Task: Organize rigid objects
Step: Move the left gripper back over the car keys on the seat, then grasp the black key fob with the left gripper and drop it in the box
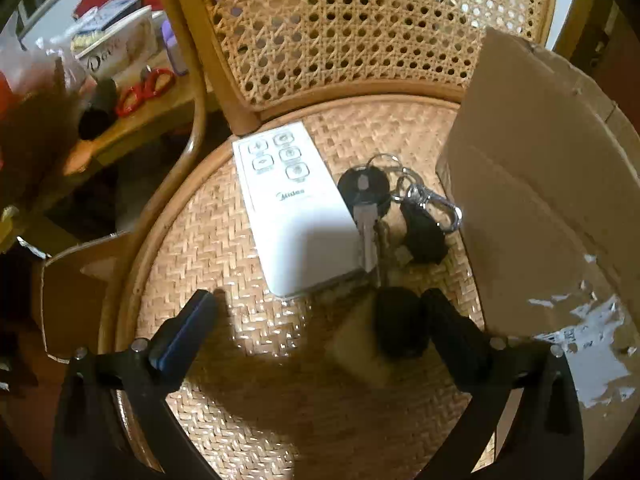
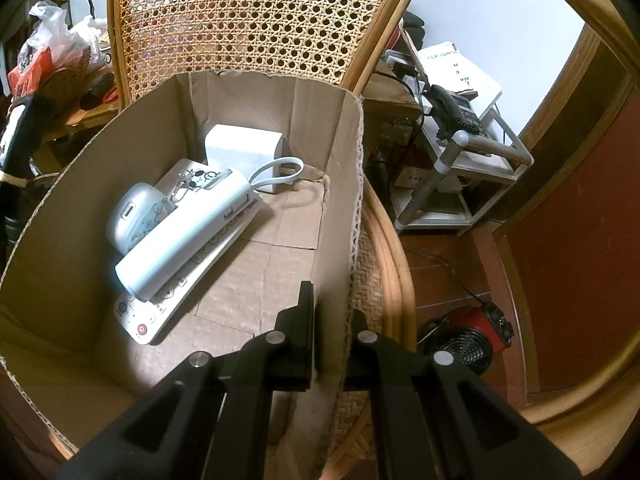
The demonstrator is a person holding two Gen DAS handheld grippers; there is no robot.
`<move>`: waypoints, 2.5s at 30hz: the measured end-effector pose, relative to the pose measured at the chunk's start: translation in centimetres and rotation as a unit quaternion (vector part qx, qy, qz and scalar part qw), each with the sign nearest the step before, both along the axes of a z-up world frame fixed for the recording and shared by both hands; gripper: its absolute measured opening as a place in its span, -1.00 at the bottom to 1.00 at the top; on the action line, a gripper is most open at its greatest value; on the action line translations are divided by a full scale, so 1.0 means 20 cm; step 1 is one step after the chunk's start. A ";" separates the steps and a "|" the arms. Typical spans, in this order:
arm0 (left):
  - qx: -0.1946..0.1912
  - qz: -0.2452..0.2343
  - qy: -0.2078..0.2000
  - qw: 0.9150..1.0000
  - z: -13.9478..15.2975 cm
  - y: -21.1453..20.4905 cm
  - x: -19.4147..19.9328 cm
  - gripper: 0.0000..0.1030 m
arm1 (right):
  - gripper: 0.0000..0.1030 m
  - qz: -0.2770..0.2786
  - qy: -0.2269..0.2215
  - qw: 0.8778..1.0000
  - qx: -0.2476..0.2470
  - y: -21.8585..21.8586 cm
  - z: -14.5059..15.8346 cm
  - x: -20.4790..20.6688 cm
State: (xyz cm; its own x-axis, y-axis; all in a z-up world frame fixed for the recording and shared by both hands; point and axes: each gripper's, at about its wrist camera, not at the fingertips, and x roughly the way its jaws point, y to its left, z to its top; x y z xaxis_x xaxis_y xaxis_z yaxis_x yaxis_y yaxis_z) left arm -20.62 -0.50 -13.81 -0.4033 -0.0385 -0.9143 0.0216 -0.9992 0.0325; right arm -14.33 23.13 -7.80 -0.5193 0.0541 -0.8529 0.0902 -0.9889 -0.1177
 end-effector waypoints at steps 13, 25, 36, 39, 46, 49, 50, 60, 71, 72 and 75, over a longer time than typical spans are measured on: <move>0.014 -0.046 -0.006 0.999 0.05 0.07 0.08 -0.02 | -0.85 0.000 0.000 1.000 -0.001 0.00 0.00 0.00; 0.034 -0.038 -0.025 0.998 0.09 -0.05 0.10 -0.48 | -0.85 0.000 0.000 1.000 0.000 0.00 0.00 0.00; 0.065 -0.016 0.000 0.998 0.20 -0.18 0.16 -0.48 | -0.85 0.000 0.000 1.000 -0.001 0.00 0.00 0.00; 0.058 -0.009 0.006 0.998 0.22 -0.21 0.17 -0.48 | -0.85 0.000 0.000 1.000 -0.001 0.01 0.00 0.00; 0.040 -0.009 0.053 0.998 0.35 -0.19 0.18 -0.48 | -0.85 0.000 0.000 1.000 -0.001 0.01 0.00 0.00; 0.047 -0.015 0.081 0.996 0.43 -0.15 0.19 -0.48 | -0.85 0.000 0.000 1.000 0.000 0.01 0.00 0.00; 0.049 -0.018 0.091 0.995 0.46 -0.13 0.20 -0.48 | -0.85 0.000 0.000 1.000 0.000 0.01 0.00 0.00; 0.088 -0.054 0.193 0.976 0.73 0.13 0.29 -0.48 | -0.85 0.001 -0.001 1.000 -0.001 0.01 0.00 0.00; 0.098 -0.134 0.173 0.971 0.70 0.46 0.28 -0.48 | -0.85 0.001 -0.001 1.000 -0.001 0.01 0.00 0.00; 0.093 -0.139 0.166 0.972 0.68 0.49 0.27 -0.48 | -0.85 0.001 -0.001 1.000 -0.001 0.01 0.00 0.00; 0.089 -0.150 0.151 0.973 0.63 0.54 0.27 -0.48 | -0.85 0.001 -0.001 1.000 0.000 0.01 0.00 0.00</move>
State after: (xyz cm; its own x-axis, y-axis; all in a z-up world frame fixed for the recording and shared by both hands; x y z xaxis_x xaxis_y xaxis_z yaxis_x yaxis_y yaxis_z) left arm -15.29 10.27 -1.30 -0.6236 0.2697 -0.7337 -0.2900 -0.9514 -0.1033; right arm -14.35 23.37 -7.73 -0.5180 0.0522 -0.8538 0.0928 -0.9888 -0.1167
